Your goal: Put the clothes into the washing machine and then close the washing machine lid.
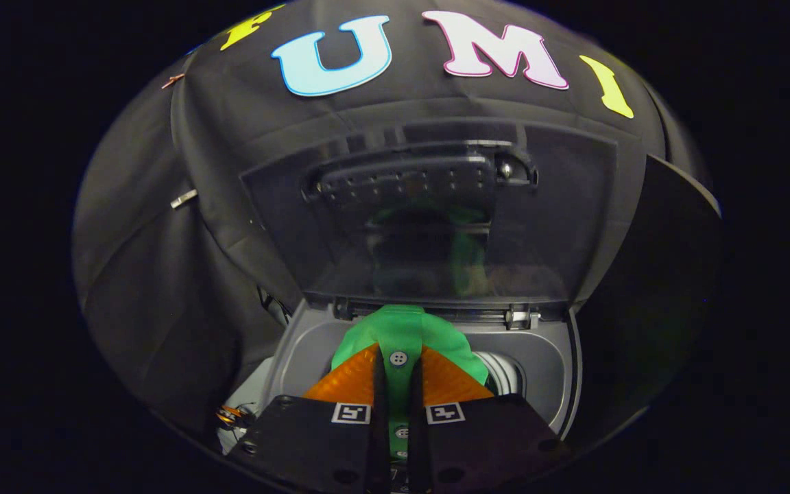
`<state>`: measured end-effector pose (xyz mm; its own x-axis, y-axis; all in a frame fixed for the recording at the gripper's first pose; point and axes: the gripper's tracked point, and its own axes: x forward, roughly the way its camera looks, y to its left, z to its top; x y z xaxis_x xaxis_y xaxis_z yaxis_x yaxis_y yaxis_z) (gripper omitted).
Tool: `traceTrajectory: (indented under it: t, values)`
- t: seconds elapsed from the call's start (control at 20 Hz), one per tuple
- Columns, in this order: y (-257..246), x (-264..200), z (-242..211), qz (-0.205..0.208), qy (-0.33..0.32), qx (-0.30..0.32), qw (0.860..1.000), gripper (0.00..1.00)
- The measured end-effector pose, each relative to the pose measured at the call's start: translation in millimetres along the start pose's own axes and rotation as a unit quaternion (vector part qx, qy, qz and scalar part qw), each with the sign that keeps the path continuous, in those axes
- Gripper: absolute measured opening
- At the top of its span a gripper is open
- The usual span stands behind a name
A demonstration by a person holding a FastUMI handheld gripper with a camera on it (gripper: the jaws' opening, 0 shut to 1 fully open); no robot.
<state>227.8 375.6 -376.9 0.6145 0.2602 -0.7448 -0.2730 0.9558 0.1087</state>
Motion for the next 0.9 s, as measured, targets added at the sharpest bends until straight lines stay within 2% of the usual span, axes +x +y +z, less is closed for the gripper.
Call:
traceTrajectory:
  t: [0.25,0.3,0.5,0.9]
  values:
    - [-8,17,-21,-0.01,0.015,-0.007,1.0,0.17]
    - [-10,19,-22,-0.015,0.012,-0.012,1.0,0.26]
    - [-27,14,-16,-0.05,-0.015,-0.041,0.998,1.0]
    - [-29,-7,1,-0.051,-0.074,-0.051,0.995,1.0]
